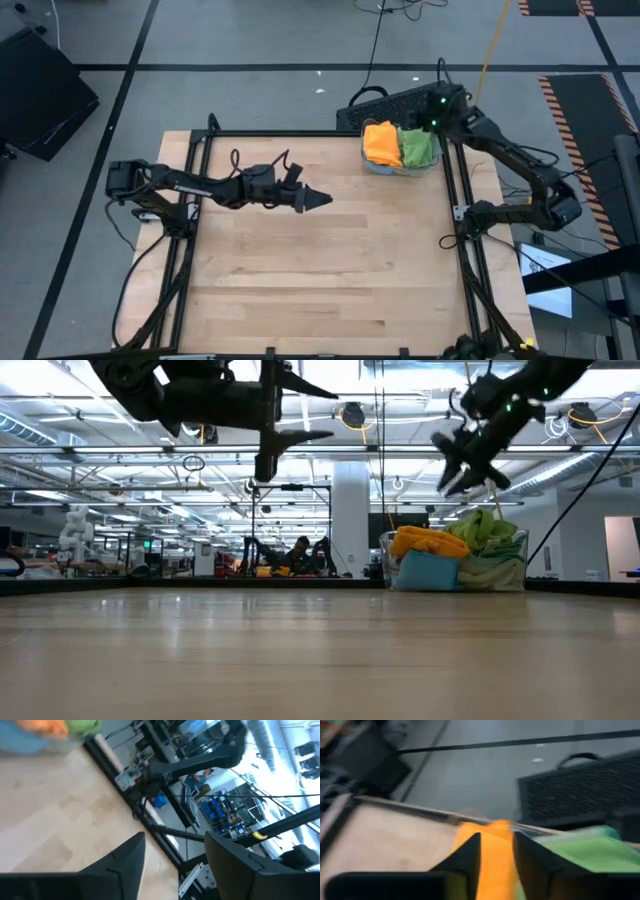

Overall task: Fold microfiber towels
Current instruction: Put the green microfiber towel into the transparent bin

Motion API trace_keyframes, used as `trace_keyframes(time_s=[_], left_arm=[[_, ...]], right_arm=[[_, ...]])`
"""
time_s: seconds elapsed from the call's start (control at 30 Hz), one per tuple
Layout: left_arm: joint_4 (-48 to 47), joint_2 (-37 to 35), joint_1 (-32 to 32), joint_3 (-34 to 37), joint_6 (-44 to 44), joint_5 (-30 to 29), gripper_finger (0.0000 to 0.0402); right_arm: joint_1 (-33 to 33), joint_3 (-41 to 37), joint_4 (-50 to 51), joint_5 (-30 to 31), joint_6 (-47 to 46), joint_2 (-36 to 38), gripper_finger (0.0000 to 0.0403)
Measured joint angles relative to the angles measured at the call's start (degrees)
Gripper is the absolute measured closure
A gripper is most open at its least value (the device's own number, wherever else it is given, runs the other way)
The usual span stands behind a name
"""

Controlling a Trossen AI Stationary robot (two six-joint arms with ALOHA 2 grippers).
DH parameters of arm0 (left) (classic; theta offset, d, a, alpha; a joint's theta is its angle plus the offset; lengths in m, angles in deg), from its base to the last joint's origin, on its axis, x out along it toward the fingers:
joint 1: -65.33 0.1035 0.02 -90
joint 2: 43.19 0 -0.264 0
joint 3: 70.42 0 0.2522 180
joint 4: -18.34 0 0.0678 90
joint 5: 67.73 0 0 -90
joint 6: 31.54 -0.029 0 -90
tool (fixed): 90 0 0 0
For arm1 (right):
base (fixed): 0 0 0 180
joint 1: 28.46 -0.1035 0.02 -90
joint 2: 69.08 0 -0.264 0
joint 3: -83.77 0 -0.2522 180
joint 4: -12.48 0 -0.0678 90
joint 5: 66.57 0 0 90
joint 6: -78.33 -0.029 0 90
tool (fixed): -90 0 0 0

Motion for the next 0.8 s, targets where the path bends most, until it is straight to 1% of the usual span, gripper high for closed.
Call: trace_keyframes(time_s=[0.13,0.2,0.3,0.37,0.43,0.53,0.7,0.8], left_arm=[[0.0,-0.6,1.5,0.0,-3.8,0.2,0.0234],[-0.5,-1.1,2.3,0.1,-4.6,0.1,0.0254],[0.1,-1.3,3.4,0.0,-3.8,-2.1,0.0276],[0.3,-1.2,3.9,0.0,-3.1,-3.6,0.0285],[1.7,-1.2,4.2,0.0,-3.3,-5.3,0.0291],[1.4,-1.2,4.4,0.0,-3.7,-7.4,0.0293],[1.3,-1.2,5.5,0.0,-4.8,-7.6,0.0293],[1.3,-1.2,6.1,0.0,-5.2,-7.2,0.0293]], right_arm=[[0.0,-8.0,-9.1,6.4,1.1,0.1,0.037],[0.0,-12.4,-13.4,7.6,2.0,0.2,0.0394],[-1.0,-17.4,-17.7,7.7,0.4,0.2,0.039],[-2.3,-19.8,-18.5,9.6,0.2,0.8,0.0391],[-3.6,-21.7,-19.2,12.4,1.3,0.9,0.0398],[-4.2,-23.5,-21.9,14.0,4.2,0.9,0.04],[-4.1,-25.7,-22.8,19.5,4.8,-1.0,0.0402],[-4.1,-26.3,-25.7,20.1,5.8,-2.3,0.0402]])
